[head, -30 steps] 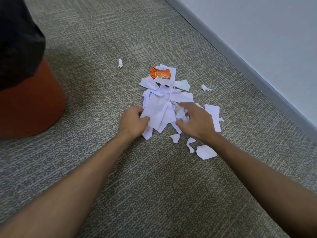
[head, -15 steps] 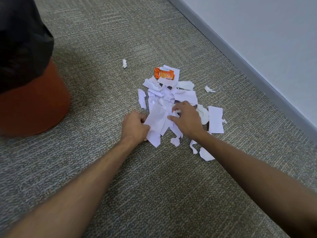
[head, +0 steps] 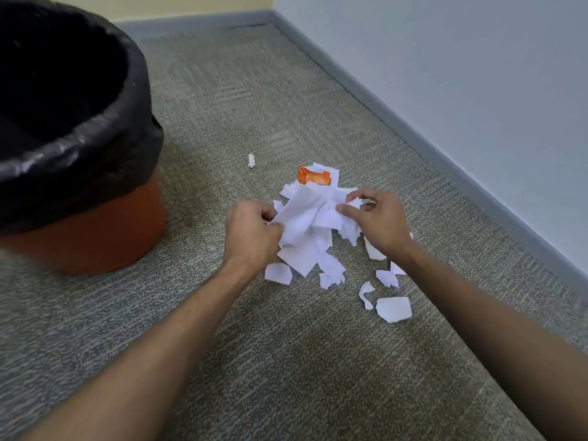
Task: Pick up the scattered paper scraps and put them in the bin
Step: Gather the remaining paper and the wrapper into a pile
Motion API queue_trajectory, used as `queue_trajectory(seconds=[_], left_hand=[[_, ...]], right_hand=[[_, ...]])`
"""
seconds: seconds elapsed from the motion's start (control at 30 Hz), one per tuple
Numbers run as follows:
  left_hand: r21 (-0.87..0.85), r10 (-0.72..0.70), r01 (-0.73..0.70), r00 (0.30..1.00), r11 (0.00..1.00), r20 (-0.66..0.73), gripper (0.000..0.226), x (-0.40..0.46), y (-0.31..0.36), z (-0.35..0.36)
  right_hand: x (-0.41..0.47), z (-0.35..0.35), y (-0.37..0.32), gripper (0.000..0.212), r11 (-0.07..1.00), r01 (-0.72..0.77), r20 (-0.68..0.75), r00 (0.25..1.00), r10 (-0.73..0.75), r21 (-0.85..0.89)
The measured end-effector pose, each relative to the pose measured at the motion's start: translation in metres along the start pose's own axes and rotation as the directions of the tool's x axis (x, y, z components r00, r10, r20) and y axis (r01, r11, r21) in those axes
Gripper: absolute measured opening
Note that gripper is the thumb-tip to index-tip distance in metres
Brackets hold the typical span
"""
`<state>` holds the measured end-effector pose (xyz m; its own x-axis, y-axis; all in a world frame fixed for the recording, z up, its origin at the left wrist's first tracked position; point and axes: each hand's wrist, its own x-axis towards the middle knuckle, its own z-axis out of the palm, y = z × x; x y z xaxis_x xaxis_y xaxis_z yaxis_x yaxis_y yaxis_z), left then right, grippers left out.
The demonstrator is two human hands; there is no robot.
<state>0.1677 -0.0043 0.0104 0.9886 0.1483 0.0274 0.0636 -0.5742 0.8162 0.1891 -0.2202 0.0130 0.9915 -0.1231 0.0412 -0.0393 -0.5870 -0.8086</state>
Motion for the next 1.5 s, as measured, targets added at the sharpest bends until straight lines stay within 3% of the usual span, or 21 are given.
queue_trajectory(seconds=[0.2, 0.4, 0.5, 0.63, 0.83, 0.93, 1.03, 1.2, 1.33, 1.5], left_hand=[[-0.012, 0.15, -0.156, 0.968, 0.988, -0.202, 0.006, 0.003, 0.046, -0.07], [0.056, 0.245, -0.243, 0.885, 0.968, -0.397, 0.011, 0.007, 0.068, -0.173], [0.133, 0.235, -0.196, 0.85, 0.972, -0.472, 0.012, 0.006, 0.068, -0.224], [0.15, 0.122, -0.048, 0.835, 0.987, -0.537, 0.011, 0.005, 0.05, -0.274], [0.11, -0.053, 0.131, 0.846, 0.985, -0.531, 0.021, 0.0, 0.016, -0.3], [0.158, -0.067, 0.164, 0.868, 0.974, -0.492, 0.039, 0.0, 0.003, -0.292], [0.3, 0.066, 0.137, 0.813, 0.944, -0.578, 0.035, -0.004, 0.006, -0.276], [0.399, 0.487, -0.311, 0.724, 0.863, -0.489, 0.012, -0.018, 0.012, -0.231], [0.388, 0.57, -0.448, 0.765, 0.806, -0.3, 0.009, -0.033, 0.009, -0.166], [0.303, 0.485, -0.44, 0.87, 0.845, -0.092, 0.013, -0.04, -0.009, -0.091]], right_hand=[[0.004, -0.016, -0.086, 0.011, 0.981, 0.161, -0.079, 0.985, -0.153, 0.108], [0.012, -0.003, -0.191, 0.011, 0.931, 0.33, -0.041, 0.944, -0.328, 0.154], [0.015, 0.018, -0.242, 0.011, 0.892, 0.423, 0.018, 0.902, -0.431, 0.159], [0.02, 0.058, -0.293, 0.009, 0.862, 0.49, 0.116, 0.856, -0.504, 0.133], [0.024, 0.115, -0.331, 0.01, 0.884, 0.46, 0.307, 0.833, -0.46, 0.077], [0.021, 0.129, -0.331, 0.025, 0.882, 0.457, 0.433, 0.776, -0.458, 0.115], [0.02, 0.125, -0.318, 0.032, 0.852, 0.515, 0.419, 0.755, -0.504, 0.098], [0.018, 0.083, -0.272, 0.021, 0.817, 0.568, 0.325, 0.758, -0.565, 0.098], [0.012, 0.04, -0.205, 0.02, 0.85, 0.523, 0.347, 0.809, -0.474, -0.06], [0.005, 0.012, -0.108, 0.018, 0.896, 0.403, 0.312, 0.889, -0.335, -0.186]])
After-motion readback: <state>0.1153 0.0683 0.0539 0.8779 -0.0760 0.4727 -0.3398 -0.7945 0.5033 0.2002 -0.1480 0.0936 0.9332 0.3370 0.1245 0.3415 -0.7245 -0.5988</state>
